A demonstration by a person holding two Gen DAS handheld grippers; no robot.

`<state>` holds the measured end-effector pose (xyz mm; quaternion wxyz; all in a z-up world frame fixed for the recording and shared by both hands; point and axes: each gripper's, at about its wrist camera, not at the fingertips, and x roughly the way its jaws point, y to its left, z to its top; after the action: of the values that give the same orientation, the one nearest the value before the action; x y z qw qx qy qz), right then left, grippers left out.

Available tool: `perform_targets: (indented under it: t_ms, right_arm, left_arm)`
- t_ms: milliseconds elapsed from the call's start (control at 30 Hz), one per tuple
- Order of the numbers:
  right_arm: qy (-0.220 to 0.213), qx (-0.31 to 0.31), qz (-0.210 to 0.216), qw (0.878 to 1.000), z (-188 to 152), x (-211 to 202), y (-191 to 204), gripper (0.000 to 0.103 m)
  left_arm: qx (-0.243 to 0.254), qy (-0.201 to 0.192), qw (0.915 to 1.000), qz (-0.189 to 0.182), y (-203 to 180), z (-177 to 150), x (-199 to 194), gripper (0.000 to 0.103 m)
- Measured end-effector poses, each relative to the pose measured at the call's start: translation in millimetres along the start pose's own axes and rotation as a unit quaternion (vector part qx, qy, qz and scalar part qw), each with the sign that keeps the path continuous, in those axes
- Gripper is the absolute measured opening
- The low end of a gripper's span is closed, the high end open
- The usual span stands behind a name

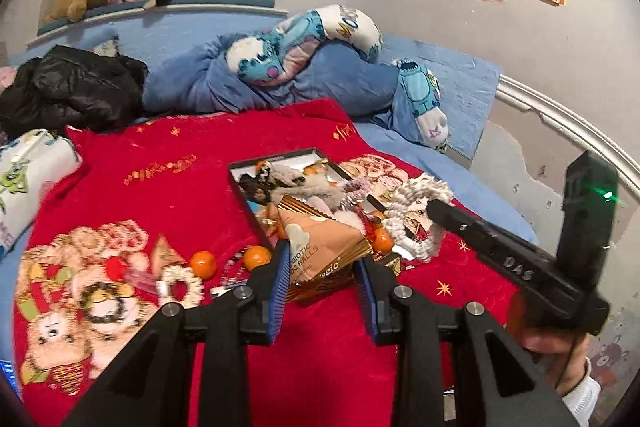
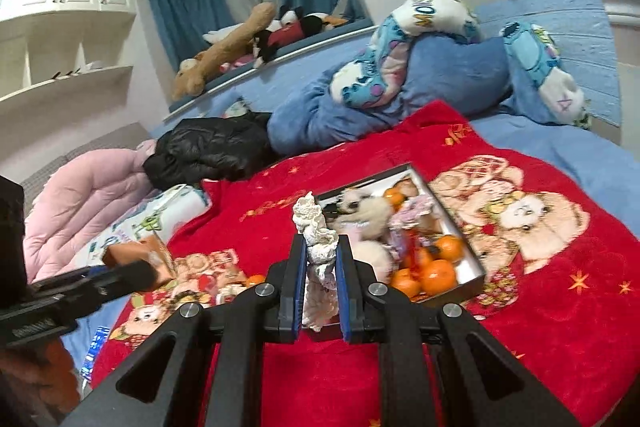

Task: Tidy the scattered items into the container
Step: 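Carry the brown packet in the left tool while the right tool carries the scrunchie toward the tray, then bring the left tool's packet over the tray while the right tool brings the scrunchie there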

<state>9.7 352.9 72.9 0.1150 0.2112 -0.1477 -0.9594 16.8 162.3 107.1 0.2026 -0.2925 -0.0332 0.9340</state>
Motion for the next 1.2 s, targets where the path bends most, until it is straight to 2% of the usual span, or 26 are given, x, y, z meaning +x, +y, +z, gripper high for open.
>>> perform_targets:
  t_ms: [300, 367, 500, 600, 700, 833, 933, 1100, 1200]
  right_arm:
    - [-0.003, 0.021, -0.013, 1.0, 0, 6, -28, 0.014]
    - [-0.01, 0.023, -0.016, 1.0, -2, 8, -34, 0.014]
    - [0.009, 0.029, -0.028, 0.999, -6, 24, -47, 0.014]
    - [0.001, 0.03, -0.035, 0.999, -2, 26, -53, 0.014]
    - [-0.008, 0.033, -0.038, 0.999, 3, 26, -57, 0.014]
    - [0.003, 0.071, -0.012, 0.997, 10, 33, -68, 0.014]
    - [-0.005, 0.081, -0.012, 0.997, 21, 38, -70, 0.014]
    - [-0.032, 0.085, -0.052, 0.995, 39, 53, -68, 0.014]
    - [-0.04, 0.073, -0.073, 0.994, 43, 65, -66, 0.014]
  left_arm:
    - [-0.013, 0.026, 0.9995, -0.009, 5, -11, 71, 0.032]
    - [-0.018, 0.027, 0.9994, -0.01, 9, -13, 88, 0.032]
    - [-0.018, 0.03, 0.9993, -0.01, 14, -14, 118, 0.032]
    - [-0.013, 0.026, 0.9996, -0.007, 18, -11, 137, 0.032]
    - [-0.002, 0.02, 0.9998, -0.001, 21, -6, 155, 0.032]
    - [0.01, 0.005, 0.9999, 0.002, 27, 3, 172, 0.032]
    - [0.022, -0.013, 0.9997, 0.002, 30, 15, 178, 0.032]
    - [0.037, -0.054, 0.9978, 0.002, 38, 37, 184, 0.032]
    - [0.043, -0.063, 0.9971, -0.001, 46, 35, 186, 0.032]
